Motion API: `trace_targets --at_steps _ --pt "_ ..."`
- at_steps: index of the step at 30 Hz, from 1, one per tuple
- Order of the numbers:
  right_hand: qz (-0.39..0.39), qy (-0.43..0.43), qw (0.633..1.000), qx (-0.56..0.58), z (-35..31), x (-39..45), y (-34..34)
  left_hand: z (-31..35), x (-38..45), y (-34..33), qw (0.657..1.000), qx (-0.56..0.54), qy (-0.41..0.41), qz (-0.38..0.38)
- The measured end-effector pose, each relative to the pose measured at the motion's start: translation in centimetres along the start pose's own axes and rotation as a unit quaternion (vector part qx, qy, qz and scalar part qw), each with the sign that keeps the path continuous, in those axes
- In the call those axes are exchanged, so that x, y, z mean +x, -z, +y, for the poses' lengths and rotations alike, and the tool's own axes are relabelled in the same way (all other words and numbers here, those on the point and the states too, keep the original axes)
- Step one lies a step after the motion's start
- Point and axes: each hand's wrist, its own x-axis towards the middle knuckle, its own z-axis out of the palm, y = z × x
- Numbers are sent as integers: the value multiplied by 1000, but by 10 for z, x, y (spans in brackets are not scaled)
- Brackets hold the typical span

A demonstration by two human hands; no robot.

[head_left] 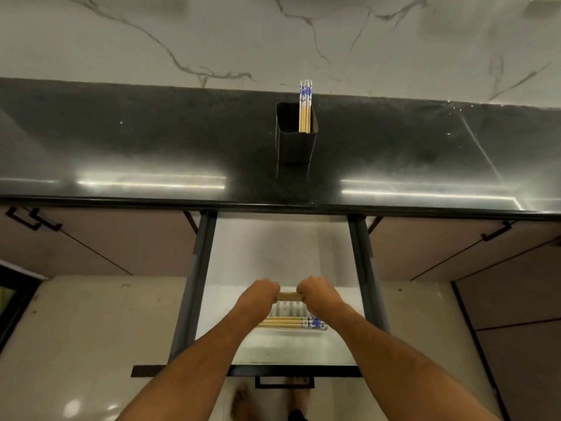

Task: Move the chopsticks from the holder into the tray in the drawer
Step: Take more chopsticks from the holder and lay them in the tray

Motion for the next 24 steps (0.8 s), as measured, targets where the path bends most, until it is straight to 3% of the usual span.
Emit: trace_targets --at_steps 16,24 --pt "-16 12 999 -26 4 20 -69 -15 17 -64 998 -50 33 -18" --pt "4 22 999 -39 6 23 -81 -17 24 -83 998 -40 47 13"
